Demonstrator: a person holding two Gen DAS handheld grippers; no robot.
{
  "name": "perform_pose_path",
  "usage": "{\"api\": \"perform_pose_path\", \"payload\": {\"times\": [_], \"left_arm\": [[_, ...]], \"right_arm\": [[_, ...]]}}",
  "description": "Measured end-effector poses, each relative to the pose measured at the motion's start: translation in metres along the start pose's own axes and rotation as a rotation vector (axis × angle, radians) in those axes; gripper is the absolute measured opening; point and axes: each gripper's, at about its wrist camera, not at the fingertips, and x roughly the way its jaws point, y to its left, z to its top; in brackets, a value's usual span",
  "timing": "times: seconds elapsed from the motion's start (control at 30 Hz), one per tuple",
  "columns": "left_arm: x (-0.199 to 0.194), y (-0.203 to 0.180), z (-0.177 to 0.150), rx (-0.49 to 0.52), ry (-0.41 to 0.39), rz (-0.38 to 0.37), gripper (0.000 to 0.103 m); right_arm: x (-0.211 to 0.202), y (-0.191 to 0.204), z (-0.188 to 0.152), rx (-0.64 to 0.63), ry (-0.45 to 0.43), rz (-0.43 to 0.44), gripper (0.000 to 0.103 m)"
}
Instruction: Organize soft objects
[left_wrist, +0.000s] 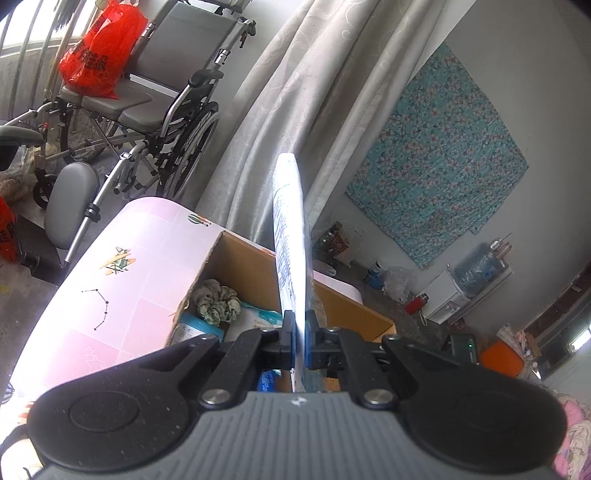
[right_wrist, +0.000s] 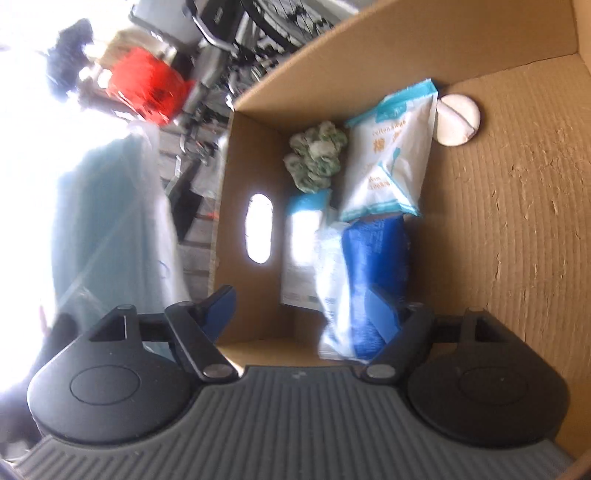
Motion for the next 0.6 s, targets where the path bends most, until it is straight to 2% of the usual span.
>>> {"api": "perform_pose_path", "payload": {"times": [0.07,0.13,0.23,0.33,0.47,0.5,0.57,0.6], "left_arm": [[-0.005,-0.010,0.000,-0.008,0.000,-0.041,0.005],[-0.010,-0.021,0.001,-0.020,-0.001,-0.095,0.005],[-0.015,-0.039,0.003,-0.045,0.004,-0.187,0.005],[-0.013,-0.057,-0.002,-0.083,0.028,-0.282,0.005],[0.000,-0.072,-0.012,-0.125,0.069,-0.352,0.005],[0.005,-0.074,-0.016,-0.138,0.083,-0.367,0.005],[0.018,-0.076,-0.022,-0.166,0.113,-0.388,0.005],[0.023,-0.077,-0.025,-0.170,0.122,-0.393,0.005]], "right_arm": [[-0.028,-0.013,-0.001,0.103,-0.050,0.116,0.086],[-0.050,-0.030,-0.006,0.209,-0.088,0.276,0.089],[-0.073,-0.045,-0.016,0.282,-0.129,0.458,0.098],[-0.090,-0.047,-0.027,0.281,-0.129,0.576,0.102],[-0.118,-0.043,-0.036,0.231,-0.153,0.644,0.102],[-0.131,-0.042,-0.038,0.209,-0.175,0.637,0.099],[-0.157,-0.041,-0.041,0.127,-0.240,0.576,0.082],[-0.171,-0.041,-0.041,0.084,-0.270,0.522,0.061]]}}
